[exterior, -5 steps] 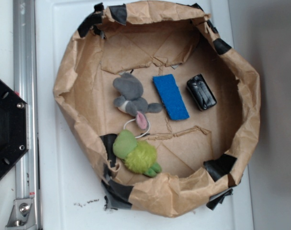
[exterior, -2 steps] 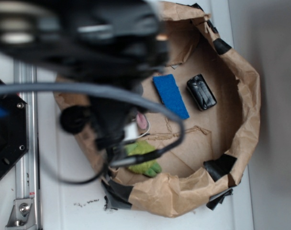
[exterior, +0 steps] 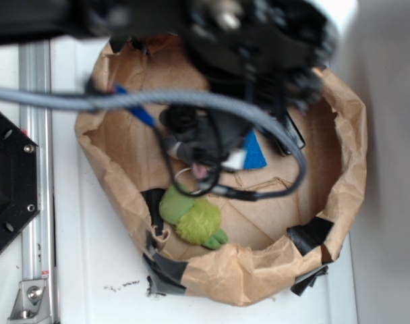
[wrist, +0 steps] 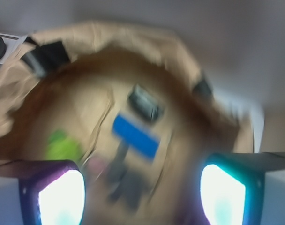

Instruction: Grab the black box.

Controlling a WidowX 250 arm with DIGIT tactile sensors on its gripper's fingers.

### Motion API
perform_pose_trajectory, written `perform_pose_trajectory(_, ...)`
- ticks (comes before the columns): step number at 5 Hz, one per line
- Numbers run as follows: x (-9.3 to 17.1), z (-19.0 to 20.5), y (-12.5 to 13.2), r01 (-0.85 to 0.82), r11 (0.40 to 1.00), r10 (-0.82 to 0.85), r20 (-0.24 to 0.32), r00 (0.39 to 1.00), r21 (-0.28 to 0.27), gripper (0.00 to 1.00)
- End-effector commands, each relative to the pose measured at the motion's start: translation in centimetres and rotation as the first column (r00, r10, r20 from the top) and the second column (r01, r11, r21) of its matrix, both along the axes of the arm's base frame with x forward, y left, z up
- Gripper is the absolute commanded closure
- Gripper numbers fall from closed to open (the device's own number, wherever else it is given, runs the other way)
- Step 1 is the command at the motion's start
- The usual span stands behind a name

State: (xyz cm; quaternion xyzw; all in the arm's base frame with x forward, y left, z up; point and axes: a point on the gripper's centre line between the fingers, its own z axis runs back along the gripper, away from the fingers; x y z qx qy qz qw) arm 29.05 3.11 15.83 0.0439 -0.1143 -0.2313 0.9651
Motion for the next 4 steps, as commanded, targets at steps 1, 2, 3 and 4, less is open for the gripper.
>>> perform_pose_trajectory(1,0.9,-1.8,-1.3,0.454,0.882,-0.468,0.13,0.874,0.126,0.0)
perform_pose_trajectory(2,0.0,-1.8,-1.7,0.553,0.823,-0.566,0.119,0.816,0.128,0.0)
perform_pose_trajectory(3,-1.6,-1.1,-1.6,0.541,0.83,-0.554,0.1,0.826,0.135,0.0)
perform_pose_trajectory(4,-1.6,-1.1,-1.6,0.541,0.83,-0.554,0.1,0.826,0.135,0.0)
